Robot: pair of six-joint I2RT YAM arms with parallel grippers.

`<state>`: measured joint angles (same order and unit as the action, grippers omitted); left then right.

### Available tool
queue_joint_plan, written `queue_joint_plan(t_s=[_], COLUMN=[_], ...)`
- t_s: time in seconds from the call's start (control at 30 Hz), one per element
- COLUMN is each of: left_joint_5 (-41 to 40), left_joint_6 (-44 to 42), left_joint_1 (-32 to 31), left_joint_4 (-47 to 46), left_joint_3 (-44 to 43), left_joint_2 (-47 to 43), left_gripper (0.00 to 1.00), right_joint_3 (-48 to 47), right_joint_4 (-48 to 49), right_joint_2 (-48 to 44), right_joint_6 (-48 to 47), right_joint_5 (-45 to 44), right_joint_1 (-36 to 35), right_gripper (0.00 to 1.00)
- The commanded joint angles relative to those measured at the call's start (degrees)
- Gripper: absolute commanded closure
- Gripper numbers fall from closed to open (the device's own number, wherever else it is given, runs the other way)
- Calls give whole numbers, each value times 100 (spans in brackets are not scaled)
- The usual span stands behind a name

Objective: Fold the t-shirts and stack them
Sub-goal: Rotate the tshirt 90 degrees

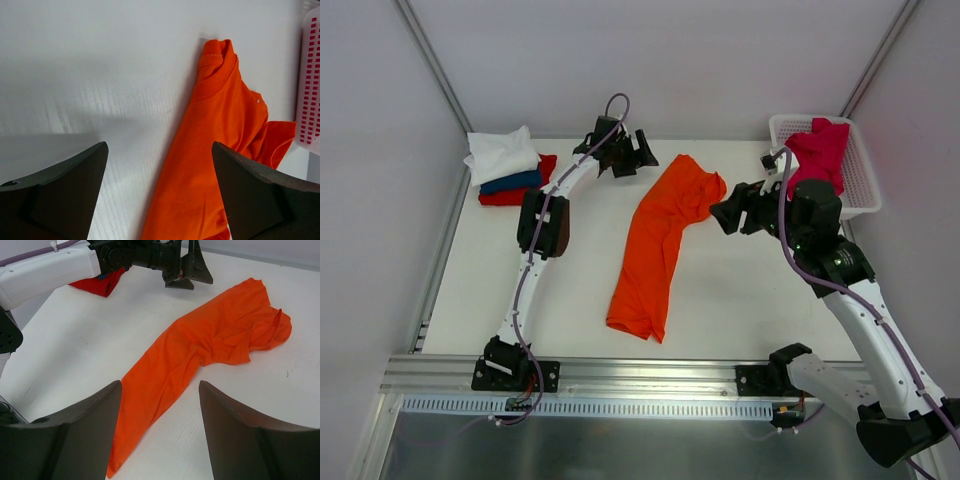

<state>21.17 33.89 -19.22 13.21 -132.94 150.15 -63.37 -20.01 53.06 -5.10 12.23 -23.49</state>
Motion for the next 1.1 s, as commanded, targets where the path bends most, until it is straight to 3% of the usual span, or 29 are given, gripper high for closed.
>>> queue_joint_plan(t_s=[0.0,0.83,0.97,1.07], left_joint_5=[361,1812,1847,1865], left_joint_6=[372,1093,1093,1155], left_joint_1=[15,-274,-415,-424], left_joint_4=[-100,-750,-820,-838], left_joint_3=[-390,-628,-540,-461], left_joint_2=[58,665,647,656], left_gripper=[14,18,26,49], right_joint_3=[79,273,334,378], right_joint_4=[357,524,542,533], right_joint_2=[-103,-173,-225,-278], right_joint_6=[229,405,431,449], right_joint_5=[183,254,254,245], right_joint_1=[-51,-104,-104,-104], right_gripper=[33,33,33,33])
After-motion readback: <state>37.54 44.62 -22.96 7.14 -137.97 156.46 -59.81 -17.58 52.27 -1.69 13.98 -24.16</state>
